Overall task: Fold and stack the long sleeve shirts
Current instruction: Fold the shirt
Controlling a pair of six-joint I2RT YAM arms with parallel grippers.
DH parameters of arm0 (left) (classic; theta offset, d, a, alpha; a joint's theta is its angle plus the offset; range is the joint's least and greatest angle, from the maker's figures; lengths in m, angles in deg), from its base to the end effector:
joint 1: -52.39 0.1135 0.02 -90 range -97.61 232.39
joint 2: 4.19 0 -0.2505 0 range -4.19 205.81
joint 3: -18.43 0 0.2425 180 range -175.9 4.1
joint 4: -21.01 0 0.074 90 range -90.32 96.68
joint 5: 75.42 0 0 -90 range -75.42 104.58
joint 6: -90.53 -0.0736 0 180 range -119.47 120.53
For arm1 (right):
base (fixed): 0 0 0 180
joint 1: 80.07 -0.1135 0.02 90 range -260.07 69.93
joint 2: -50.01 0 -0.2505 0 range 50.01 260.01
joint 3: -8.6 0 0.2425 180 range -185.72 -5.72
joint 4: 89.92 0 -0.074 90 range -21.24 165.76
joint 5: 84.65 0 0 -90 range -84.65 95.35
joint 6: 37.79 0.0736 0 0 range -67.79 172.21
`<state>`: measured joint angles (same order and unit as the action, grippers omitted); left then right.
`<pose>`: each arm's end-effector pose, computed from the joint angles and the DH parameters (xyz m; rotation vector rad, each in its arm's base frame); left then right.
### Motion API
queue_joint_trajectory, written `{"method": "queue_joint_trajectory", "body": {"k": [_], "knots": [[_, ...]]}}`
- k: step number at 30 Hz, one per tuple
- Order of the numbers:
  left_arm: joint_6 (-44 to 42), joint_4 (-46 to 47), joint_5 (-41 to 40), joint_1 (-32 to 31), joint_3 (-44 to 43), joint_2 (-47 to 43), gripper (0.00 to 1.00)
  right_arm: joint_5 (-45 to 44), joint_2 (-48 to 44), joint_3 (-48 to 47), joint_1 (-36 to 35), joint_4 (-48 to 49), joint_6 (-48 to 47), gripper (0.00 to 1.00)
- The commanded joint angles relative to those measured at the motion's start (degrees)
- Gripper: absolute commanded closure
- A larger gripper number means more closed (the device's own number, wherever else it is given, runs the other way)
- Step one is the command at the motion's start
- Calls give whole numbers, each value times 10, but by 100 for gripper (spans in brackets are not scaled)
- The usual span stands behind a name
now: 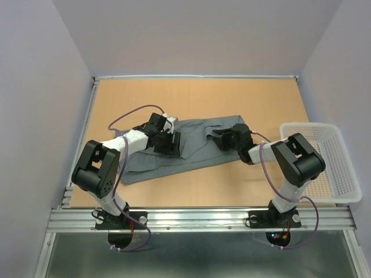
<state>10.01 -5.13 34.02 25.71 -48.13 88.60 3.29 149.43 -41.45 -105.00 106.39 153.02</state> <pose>0.2904 -0.1733 0.1430 0.5257 2.4861 -0.6813 0.3118 0.1420 0.0961 1.5042 1.8911 1.1463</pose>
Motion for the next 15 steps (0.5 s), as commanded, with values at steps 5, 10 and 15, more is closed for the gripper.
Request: {"method": "queue_joint_trajectory", "body": {"k": [5,10,15], "knots": [[-5,-6,-4,-4,-2,-31,27,-53,23,17,7,51,15,59],[-6,-10,-12,-3,-2,-34,27,-65,24,22,14,52,3,68],[-5,-10,-18,-4,5,-38,27,-78,13,32,22,52,-26,87]]}}
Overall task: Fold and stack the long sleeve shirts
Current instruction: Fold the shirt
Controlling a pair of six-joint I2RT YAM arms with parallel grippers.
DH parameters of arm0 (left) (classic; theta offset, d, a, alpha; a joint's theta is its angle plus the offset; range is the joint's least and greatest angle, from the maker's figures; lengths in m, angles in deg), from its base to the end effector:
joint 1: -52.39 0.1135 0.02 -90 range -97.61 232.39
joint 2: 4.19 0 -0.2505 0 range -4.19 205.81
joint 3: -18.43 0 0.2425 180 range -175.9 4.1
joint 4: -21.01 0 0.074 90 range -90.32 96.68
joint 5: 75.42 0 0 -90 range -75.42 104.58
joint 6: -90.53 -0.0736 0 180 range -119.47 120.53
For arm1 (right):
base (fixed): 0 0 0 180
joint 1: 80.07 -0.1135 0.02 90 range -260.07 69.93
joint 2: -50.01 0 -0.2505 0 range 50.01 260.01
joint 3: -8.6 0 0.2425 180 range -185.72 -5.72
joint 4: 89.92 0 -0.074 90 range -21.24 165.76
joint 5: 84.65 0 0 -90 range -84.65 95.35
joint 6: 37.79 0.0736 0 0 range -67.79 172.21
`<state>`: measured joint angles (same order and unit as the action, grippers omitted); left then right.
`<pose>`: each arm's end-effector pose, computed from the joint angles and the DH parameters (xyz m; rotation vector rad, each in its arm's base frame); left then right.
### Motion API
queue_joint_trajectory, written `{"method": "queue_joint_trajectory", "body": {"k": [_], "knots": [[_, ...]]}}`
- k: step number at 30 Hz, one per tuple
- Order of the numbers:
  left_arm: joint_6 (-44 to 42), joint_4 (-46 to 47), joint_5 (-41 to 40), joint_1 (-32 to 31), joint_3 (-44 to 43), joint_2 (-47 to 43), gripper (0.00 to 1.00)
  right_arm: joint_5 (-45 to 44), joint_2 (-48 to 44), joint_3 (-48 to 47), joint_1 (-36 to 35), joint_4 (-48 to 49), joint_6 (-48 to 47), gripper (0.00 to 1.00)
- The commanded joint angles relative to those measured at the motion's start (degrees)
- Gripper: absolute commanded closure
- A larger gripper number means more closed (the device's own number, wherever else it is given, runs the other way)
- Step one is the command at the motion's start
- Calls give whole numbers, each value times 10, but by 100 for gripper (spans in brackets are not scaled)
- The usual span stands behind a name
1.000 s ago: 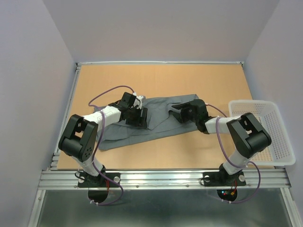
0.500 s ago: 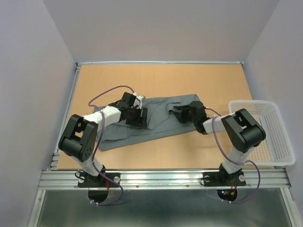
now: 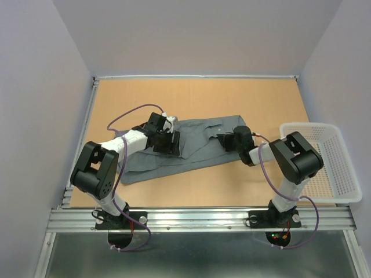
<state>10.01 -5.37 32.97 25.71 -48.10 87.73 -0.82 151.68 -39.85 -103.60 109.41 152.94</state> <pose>0.2902 -0.1718 0.1469 0.5178 2.4763 -0.6604 0.3131 0.1277 0.0825 1.5416 1.8213 1.0636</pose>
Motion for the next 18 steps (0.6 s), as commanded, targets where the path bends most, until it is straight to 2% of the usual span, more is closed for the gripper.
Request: {"method": "queue_joint_trajectory", "body": {"k": [1,2,4,7,11,14,18], "knots": [[-5,-10,-12,-4,4,-29,27,-38,-19,16,9,22,-33,89],[-5,-16,-19,-3,4,-26,27,-39,-33,17,12,22,-52,95],[-6,-21,-21,-4,1,-26,27,-39,-52,17,16,21,-85,99],[-10,-30,-25,-3,-4,-27,27,-37,-82,14,23,2,-124,100],[-24,-47,-20,-3,-11,-24,27,-40,-131,-15,27,-90,-210,99],[-31,-63,-20,-2,-19,-20,27,-52,-153,-21,27,-139,-245,99],[-35,-79,-14,-1,-25,-11,27,-59,-173,-2,28,-157,-269,99]]}}
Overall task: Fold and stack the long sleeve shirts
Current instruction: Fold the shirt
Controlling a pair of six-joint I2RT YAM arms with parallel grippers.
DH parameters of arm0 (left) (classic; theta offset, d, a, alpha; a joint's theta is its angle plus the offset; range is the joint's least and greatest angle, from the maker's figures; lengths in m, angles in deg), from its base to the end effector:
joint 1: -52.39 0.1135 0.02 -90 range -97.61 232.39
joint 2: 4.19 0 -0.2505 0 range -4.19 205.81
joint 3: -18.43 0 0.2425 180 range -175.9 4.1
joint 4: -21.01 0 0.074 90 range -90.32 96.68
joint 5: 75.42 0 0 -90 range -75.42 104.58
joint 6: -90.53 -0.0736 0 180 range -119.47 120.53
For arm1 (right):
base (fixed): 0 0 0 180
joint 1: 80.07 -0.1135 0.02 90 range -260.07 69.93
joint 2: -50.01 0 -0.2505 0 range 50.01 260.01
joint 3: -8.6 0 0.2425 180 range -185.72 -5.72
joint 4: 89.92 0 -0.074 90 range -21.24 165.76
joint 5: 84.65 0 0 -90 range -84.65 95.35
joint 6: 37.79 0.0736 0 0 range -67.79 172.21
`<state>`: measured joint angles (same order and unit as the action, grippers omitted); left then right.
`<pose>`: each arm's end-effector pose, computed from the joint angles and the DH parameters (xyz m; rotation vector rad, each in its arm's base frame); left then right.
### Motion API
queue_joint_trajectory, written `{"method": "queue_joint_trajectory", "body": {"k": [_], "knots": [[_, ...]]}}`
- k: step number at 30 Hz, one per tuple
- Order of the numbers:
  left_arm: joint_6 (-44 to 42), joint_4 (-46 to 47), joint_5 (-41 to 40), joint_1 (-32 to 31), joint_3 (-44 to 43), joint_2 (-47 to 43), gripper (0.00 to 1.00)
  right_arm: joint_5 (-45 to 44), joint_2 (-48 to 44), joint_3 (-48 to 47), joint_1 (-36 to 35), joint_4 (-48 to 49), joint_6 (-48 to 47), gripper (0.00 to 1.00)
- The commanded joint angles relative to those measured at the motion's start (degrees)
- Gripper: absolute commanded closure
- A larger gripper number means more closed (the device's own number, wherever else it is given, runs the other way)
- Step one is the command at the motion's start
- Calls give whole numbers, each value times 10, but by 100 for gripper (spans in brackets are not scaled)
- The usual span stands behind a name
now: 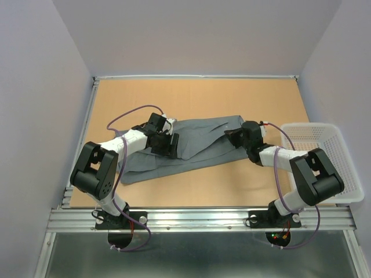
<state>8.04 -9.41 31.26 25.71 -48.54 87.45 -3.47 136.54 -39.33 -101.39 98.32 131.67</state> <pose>0.2856 -0.1672 0.1442 0.5467 2.5234 -0.5998 0.3031 0.1062 0.1381 1.1655 1.8944 0.8719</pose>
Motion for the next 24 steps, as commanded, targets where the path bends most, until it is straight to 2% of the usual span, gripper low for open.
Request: {"method": "queue_joint_trajectory", "body": {"k": [1,5,9,11,14,17,18,20,24], "knots": [[-16,-45,4,-1,-23,-8,27,-28,-21,-3,6,-46,-59,99],[-19,-62,10,-1,-27,0,27,-16,-13,7,6,-50,-100,99],[-12,-68,8,2,-32,-9,27,-28,-8,7,6,-64,-146,91],[-4,-69,2,3,-37,-15,27,-37,-13,0,6,-72,-168,84],[1,-65,-6,4,-54,-36,24,-40,-25,-18,6,-99,-211,67],[13,-65,-13,4,-74,-60,21,-48,-41,-46,6,-146,-276,43],[22,-65,-18,4,-87,-76,20,-52,-52,-58,6,-159,-293,39],[36,-56,-45,7,-95,-94,20,-51,-63,-82,6,-191,-344,32],[80,-19,-64,36,-80,-130,20,25,-81,-156,6,-212,-410,31]]}}
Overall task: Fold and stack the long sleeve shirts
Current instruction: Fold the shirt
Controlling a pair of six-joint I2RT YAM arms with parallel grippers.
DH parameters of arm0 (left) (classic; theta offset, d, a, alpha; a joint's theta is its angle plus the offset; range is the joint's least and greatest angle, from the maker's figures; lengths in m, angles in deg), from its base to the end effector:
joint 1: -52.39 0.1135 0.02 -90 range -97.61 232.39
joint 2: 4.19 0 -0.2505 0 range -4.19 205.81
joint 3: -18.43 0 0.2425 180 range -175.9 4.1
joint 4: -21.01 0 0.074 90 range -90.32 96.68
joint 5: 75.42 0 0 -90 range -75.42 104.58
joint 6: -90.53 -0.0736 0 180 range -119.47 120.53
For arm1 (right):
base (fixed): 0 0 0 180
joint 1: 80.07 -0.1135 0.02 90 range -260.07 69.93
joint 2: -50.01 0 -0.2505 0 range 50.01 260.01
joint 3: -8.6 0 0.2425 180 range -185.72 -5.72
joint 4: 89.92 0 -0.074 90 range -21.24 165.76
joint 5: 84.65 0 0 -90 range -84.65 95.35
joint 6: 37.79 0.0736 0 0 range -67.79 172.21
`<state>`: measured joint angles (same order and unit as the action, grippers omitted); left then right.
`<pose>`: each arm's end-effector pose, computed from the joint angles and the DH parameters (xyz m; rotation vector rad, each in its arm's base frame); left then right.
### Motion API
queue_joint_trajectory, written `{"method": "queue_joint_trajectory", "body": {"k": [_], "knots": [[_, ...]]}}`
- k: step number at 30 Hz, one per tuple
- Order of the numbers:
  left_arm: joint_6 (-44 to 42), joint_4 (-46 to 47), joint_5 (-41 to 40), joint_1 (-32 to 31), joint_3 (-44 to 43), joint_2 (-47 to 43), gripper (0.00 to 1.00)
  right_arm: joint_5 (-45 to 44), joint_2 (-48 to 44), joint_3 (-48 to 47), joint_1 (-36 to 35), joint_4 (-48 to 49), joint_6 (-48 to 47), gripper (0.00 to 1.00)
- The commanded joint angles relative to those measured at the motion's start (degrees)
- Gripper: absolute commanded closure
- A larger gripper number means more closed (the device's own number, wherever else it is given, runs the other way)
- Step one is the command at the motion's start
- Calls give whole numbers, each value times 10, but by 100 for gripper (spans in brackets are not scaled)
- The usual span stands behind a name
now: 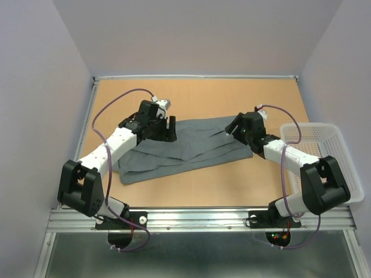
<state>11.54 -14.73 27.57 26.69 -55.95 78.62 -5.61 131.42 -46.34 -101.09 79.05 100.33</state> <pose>0.2929 -0.1593 0.2249 0.4194 2.3542 -0.5761 0.2997 0.1002 0.1641 0.6298 2.1594 0.4512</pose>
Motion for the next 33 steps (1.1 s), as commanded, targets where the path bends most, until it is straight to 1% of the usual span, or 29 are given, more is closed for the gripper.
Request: {"method": "queue_joint_trajectory", "body": {"k": [1,3,4,6,7,8,10,11,13,15,18,21,23,26,27,30,33], "knots": [[52,41,-21,37,1,-41,20,65,-27,-99,3,-21,-106,31],[71,61,-3,69,33,-40,21,105,-13,-119,3,-21,-118,31],[91,87,18,78,45,-39,22,153,10,-139,3,-18,-116,31],[115,118,43,106,80,-36,25,195,40,-155,3,-13,-106,31],[138,153,53,114,92,-35,25,206,64,-162,3,-7,-100,31],[147,170,56,120,114,-29,25,216,75,-160,3,26,-85,32],[159,207,57,136,130,-17,26,217,92,-147,3,71,-66,32],[166,211,56,142,135,0,26,216,116,-132,7,112,-45,33],[171,211,56,152,136,17,26,253,149,-118,18,163,-18,34],[177,235,54,166,147,34,26,270,195,-96,37,226,27,35],[188,258,42,190,169,47,26,273,230,-84,56,261,48,36],[198,269,38,216,186,54,26,254,253,-63,77,263,53,36],[202,272,31,225,193,55,26,248,250,-51,87,263,53,36],[205,273,33,245,201,51,26,238,222,-39,97,260,16,36],[204,272,39,247,201,47,26,236,208,-46,95,229,-18,36],[191,262,57,247,194,11,26,241,162,-91,85,141,-73,36],[177,239,56,246,187,-67,25,262,106,-103,64,120,-88,36]]}}
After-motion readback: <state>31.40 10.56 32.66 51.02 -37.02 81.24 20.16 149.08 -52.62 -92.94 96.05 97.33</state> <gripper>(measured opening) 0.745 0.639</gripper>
